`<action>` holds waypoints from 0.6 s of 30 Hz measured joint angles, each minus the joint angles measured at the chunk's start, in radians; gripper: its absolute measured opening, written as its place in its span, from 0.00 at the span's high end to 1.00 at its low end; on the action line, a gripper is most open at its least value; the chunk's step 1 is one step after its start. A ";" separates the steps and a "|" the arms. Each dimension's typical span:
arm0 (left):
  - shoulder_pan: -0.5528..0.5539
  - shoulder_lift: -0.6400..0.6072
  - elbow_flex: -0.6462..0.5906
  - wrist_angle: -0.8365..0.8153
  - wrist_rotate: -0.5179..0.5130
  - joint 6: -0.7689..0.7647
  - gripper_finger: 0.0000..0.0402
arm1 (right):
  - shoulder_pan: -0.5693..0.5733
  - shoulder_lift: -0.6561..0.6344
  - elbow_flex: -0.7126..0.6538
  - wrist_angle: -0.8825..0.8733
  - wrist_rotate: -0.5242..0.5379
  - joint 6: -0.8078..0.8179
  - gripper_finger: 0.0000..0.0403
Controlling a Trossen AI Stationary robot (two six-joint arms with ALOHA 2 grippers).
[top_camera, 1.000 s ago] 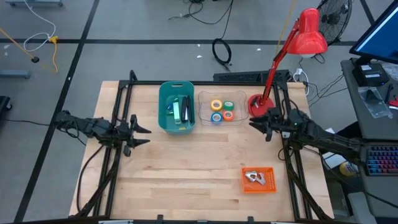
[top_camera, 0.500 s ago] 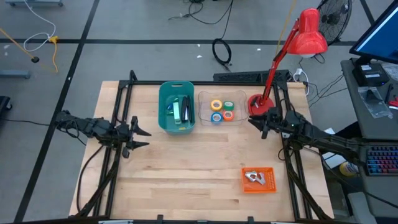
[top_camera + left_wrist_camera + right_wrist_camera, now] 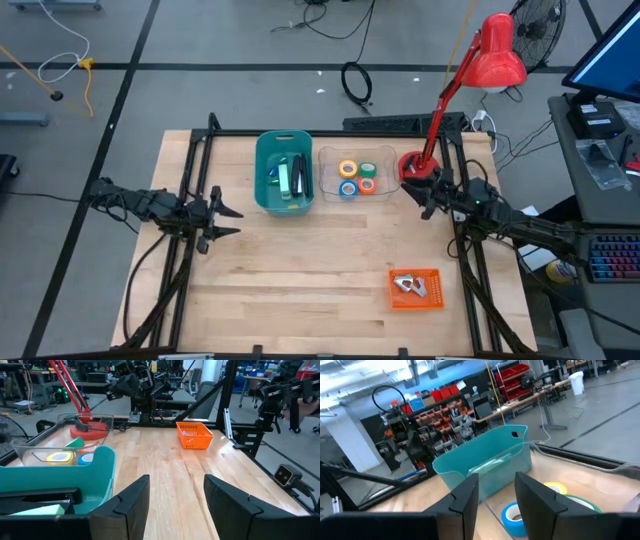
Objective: Pick and place Stapler, Stapler remover, tape
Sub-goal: Return to Home Position
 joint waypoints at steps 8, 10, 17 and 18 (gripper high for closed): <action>0.000 0.000 0.000 0.001 0.000 0.003 0.53 | 0.000 0.001 0.000 0.009 0.002 0.016 0.71; 0.000 0.000 0.000 0.001 0.000 0.005 0.53 | 0.000 0.001 0.000 0.009 0.002 0.016 0.71; 0.000 0.000 0.000 0.001 0.000 0.005 0.53 | 0.000 0.001 0.000 0.010 0.002 0.016 0.71; 0.000 0.000 0.000 0.001 0.000 0.005 0.53 | 0.000 0.001 0.000 0.011 0.002 0.016 0.71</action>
